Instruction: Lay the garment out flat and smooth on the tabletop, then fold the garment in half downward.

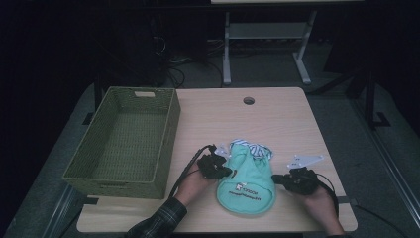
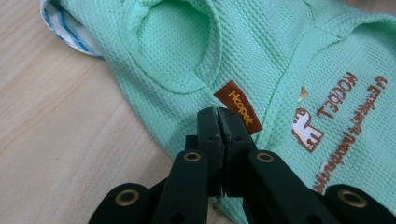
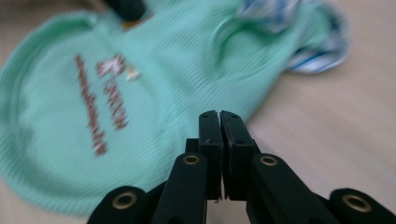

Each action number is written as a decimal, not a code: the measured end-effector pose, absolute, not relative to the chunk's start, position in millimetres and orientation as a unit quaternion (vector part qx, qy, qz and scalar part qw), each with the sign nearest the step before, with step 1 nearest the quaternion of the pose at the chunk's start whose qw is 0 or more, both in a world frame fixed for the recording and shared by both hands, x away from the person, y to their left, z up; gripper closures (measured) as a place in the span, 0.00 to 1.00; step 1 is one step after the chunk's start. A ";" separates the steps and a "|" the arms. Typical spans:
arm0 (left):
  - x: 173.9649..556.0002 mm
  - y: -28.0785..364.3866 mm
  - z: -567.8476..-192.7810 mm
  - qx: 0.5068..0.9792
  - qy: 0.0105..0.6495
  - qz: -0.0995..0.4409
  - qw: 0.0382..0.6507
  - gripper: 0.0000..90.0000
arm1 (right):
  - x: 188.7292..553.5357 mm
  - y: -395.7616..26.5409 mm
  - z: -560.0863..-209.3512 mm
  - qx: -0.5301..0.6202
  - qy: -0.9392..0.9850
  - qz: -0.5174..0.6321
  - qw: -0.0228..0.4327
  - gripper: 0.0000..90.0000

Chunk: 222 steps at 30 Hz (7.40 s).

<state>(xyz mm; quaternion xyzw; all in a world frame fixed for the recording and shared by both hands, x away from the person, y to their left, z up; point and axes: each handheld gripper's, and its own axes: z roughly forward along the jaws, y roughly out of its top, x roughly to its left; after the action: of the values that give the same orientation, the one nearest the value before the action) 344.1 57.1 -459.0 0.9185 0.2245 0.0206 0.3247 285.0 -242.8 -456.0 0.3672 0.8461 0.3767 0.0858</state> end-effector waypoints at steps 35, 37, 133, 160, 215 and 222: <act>346.4 57.9 -460.5 0.913 0.233 0.009 0.334 0.99 | 354.4 -205.4 -464.5 0.355 0.857 0.363 0.082 0.96; 346.5 57.9 -460.5 0.913 0.233 0.009 0.334 0.99 | 354.7 -202.8 -468.3 0.352 0.858 0.365 0.083 0.96; 389.9 64.4 -426.2 0.904 0.248 0.051 0.344 0.61 | 387.7 -233.6 -440.5 0.382 0.825 0.403 0.103 0.67; 456.5 53.5 -437.1 0.889 0.296 0.065 0.343 0.45 | 424.8 -235.3 -453.3 0.393 0.823 0.404 0.074 0.65; 450.4 40.7 -446.6 0.915 0.242 0.064 0.318 0.95 | 423.6 -223.9 -461.2 0.374 0.845 0.375 0.073 0.96; 439.9 39.0 -430.7 0.915 0.219 0.100 0.325 0.95 | 417.1 -227.3 -449.0 0.357 0.848 0.382 0.089 0.96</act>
<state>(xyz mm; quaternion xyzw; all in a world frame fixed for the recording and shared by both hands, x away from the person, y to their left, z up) 439.9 39.0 -430.7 0.9147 0.2188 0.0997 0.3249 417.1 -227.3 -449.0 0.3572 0.8477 0.3821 0.0886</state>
